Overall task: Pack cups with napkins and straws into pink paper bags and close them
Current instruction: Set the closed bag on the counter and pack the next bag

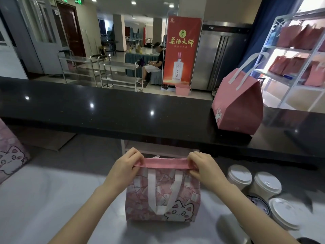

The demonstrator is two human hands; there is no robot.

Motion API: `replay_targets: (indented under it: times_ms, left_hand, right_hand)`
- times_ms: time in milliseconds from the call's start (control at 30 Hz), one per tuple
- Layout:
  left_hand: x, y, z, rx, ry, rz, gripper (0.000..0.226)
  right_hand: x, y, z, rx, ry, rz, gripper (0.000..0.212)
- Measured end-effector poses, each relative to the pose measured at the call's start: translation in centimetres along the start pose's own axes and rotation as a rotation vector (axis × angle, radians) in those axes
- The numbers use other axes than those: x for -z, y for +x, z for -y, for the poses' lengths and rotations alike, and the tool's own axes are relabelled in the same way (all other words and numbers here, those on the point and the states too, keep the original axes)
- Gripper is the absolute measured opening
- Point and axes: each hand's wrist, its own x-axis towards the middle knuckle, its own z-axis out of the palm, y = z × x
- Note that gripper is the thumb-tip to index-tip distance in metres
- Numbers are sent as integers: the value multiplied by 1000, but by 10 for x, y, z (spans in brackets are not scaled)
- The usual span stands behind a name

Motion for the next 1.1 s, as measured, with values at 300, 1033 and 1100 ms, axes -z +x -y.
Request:
replay_targets:
  times_ms: [300,1033,1100]
  left_hand:
    - [13,-4,3,72,-46,59,16]
    - [-11,10,-29,26,174,32,8]
    - [-12,10,-29,44,215,42,9]
  right_hand:
    - [6,-5,-8,-81,189,46,15]
    - [15,15,31,-102,63,179,15]
    - [12,17,33,-97,29,178,13]
